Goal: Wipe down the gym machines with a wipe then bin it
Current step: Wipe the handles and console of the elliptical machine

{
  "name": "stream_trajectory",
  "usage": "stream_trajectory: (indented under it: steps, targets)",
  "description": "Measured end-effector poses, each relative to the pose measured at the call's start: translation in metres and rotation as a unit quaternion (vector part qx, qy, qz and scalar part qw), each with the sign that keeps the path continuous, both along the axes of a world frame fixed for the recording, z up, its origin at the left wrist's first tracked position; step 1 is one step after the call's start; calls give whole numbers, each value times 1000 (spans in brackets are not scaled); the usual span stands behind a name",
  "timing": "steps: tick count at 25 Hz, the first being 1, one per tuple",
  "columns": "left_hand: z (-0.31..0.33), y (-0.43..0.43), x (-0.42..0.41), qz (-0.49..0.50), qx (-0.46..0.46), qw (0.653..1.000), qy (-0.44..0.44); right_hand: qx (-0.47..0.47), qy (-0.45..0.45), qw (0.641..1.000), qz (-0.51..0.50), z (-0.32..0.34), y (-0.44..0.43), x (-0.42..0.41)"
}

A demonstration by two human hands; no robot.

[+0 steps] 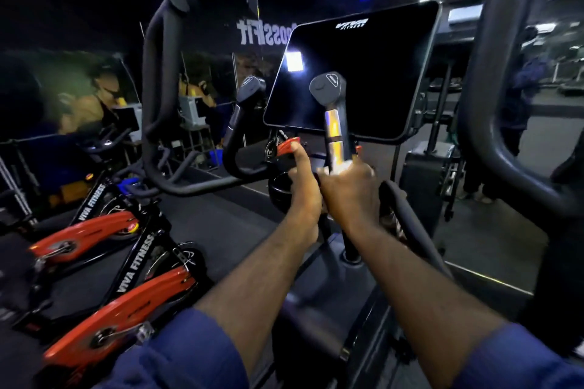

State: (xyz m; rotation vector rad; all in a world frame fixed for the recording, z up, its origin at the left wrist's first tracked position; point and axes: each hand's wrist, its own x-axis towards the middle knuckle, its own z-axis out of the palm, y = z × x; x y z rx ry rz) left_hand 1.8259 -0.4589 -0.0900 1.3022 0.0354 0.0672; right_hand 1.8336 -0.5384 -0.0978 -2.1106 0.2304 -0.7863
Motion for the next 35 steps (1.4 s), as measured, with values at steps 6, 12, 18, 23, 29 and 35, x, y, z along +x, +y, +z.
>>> stream_trajectory:
  steps: [6, 12, 18, 23, 29, 35]
  targets:
    - [-17, 11, -44, 20, 92, 994, 52, 47, -12, 996, 78, -59, -20, -13]
    - [-26, 37, -101, -19, 204, 978, 30, 289, -17, 948, 130, -74, -15, -70]
    - [-69, 104, -170, 38, 197, 977, 73, 456, 1, 835, 308, -112, 56, -149]
    - [-101, 188, -267, 95, 129, 973, 167, 517, 187, 682, 482, -139, 138, -213]
    - [-114, 313, -443, 315, 104, 930, 160, 448, 271, 581, 623, -153, 288, -344]
    - [-138, 439, -714, 506, 14, 848, 159, 327, 423, 491, 688, -169, 443, -574]
